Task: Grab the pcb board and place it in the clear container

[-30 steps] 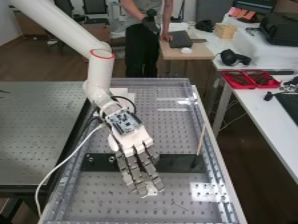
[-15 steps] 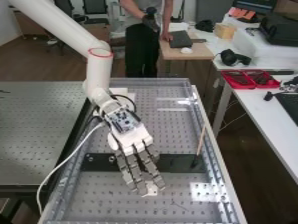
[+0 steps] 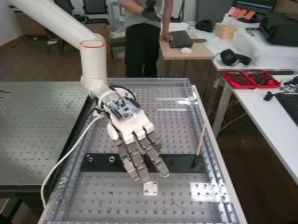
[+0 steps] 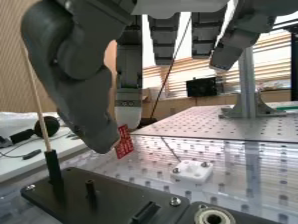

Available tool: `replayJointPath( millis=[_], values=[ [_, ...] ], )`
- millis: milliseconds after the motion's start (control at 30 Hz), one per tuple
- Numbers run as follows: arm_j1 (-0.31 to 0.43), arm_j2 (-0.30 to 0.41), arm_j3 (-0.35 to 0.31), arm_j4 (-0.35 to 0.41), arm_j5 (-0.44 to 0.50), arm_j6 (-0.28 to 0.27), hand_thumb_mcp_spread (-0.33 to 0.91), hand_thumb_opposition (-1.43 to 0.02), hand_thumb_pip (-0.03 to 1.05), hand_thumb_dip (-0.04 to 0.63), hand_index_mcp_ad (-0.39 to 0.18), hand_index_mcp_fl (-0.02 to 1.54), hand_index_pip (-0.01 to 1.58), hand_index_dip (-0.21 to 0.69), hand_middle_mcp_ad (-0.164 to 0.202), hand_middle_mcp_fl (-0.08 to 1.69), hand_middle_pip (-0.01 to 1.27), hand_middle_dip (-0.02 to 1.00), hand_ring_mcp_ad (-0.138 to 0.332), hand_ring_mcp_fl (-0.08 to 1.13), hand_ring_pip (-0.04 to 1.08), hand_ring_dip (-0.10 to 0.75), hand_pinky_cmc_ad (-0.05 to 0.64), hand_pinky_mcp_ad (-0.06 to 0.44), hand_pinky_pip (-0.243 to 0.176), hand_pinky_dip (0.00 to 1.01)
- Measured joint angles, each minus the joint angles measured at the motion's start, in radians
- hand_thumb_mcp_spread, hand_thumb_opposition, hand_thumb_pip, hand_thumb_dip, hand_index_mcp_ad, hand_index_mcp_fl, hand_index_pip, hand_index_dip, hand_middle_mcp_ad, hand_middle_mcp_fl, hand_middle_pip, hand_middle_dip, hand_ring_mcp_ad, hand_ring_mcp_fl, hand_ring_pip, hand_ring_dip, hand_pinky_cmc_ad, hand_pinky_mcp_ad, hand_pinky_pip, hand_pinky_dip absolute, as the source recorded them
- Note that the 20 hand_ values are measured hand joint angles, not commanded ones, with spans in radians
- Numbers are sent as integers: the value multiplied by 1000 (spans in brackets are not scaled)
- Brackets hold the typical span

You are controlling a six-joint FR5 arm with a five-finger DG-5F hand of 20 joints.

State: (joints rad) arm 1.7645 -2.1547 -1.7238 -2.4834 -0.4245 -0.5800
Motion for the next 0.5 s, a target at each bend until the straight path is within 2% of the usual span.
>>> replayJointPath(
  millis=[233,500],
  values=[
    [35,76,-45,97,-19,-108,443,-911,660,241,-24,265,1545,155,91,5,122,110,215,0,70,-5,298,164,-91,363],
    [105,150,-77,132,-78,-158,443,-911,660,241,-24,265,1545,155,91,5,122,110,213,0,70,-5,298,164,-93,360]
  ],
)
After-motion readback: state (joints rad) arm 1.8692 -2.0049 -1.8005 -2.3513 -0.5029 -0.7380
